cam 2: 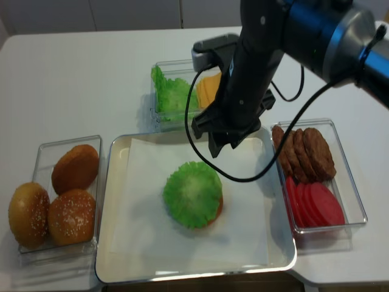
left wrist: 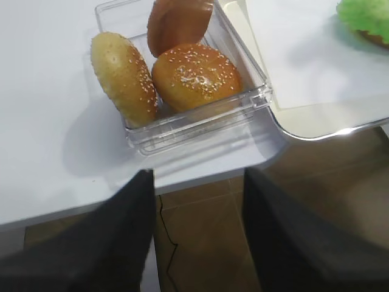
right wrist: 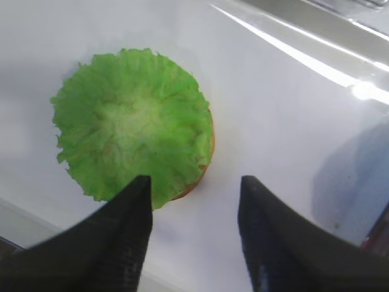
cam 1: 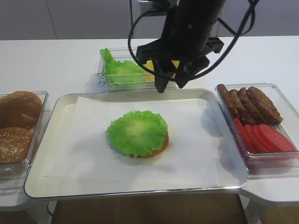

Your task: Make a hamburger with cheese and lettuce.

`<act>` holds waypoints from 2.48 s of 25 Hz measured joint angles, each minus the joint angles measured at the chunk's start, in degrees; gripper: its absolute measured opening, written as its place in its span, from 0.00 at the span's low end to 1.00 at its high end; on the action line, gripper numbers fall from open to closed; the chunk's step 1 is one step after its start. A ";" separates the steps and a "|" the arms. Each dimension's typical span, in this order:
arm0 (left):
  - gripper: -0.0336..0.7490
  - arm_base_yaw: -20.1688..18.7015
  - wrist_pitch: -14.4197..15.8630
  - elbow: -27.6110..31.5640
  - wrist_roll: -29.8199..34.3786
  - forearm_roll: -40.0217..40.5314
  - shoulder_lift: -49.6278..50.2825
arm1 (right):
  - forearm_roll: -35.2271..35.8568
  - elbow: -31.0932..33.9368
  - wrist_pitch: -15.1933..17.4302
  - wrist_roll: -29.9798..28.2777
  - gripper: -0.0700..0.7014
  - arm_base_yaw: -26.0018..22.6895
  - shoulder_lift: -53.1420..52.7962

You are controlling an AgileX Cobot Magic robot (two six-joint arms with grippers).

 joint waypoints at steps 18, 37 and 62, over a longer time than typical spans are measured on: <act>0.49 0.00 0.00 0.00 0.00 0.09 0.00 | -8.50 11.46 0.69 1.59 0.57 0.00 -21.83; 0.49 0.00 0.00 0.00 0.00 0.09 0.00 | -14.31 29.49 1.43 6.31 0.57 -7.10 -51.77; 0.49 0.00 0.00 0.00 0.00 0.09 0.00 | -11.32 53.41 2.16 5.78 0.57 -27.59 -82.89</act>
